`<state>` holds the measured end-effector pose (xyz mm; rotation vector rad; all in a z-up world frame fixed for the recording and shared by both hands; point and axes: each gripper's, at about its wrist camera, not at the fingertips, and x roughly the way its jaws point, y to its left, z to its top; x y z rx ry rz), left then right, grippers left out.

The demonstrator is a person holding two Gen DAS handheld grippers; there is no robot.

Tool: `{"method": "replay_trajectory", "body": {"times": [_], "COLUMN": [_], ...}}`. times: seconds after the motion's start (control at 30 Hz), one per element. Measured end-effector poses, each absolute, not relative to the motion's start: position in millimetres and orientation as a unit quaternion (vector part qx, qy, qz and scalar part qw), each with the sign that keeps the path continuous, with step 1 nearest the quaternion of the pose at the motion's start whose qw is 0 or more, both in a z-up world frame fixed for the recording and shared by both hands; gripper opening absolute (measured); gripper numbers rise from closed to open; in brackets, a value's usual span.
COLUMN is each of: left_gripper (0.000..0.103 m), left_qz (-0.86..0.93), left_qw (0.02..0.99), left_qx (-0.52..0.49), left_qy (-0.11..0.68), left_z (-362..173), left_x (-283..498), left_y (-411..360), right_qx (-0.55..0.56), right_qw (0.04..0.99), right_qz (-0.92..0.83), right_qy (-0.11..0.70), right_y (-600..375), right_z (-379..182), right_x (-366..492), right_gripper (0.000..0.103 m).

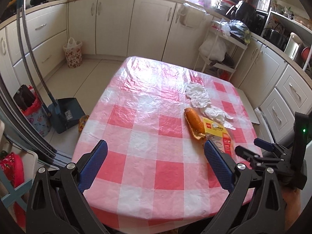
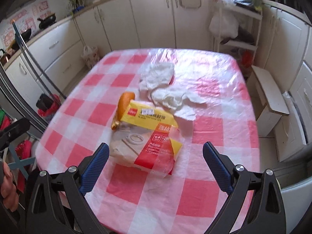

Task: Collect trash
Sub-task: 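Move both tools down toward the orange peel and large white tissue, then grasp the long orange peel with the left gripper while the right gripper grasps the large white tissue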

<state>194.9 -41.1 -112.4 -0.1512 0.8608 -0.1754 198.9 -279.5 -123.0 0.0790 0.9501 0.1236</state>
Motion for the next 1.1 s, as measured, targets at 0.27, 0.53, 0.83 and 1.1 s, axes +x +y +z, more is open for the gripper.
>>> {"method": "replay_trajectory", "body": {"times": [0.27,0.53,0.83,1.1], "left_gripper": [0.096,0.095,0.092,0.092], "left_qz": [-0.1,-0.108,-0.095,-0.088], "left_qw": [0.891,0.881,0.874,0.871], "left_qx": [-0.069,-0.068,-0.076,-0.078], "left_qy": [0.437,0.456,0.471,0.477], "left_z": [-134,-154,-168,-173], "left_x": [234,272,299,299], "left_y": [-67,-97,-105,-98], "right_qx": [-0.019,0.0,0.066,0.002], "right_qw": [0.87,0.863,0.869,0.869], "right_qz": [0.08,0.094,0.083,0.088], "right_qy": [0.485,0.497,0.484,0.486], "right_y": [-263,-278,-309,-283], "right_z": [-157,-166,-157,-163], "right_x": [220,220,206,204], "right_gripper": [0.093,0.004,0.092,0.041]}}
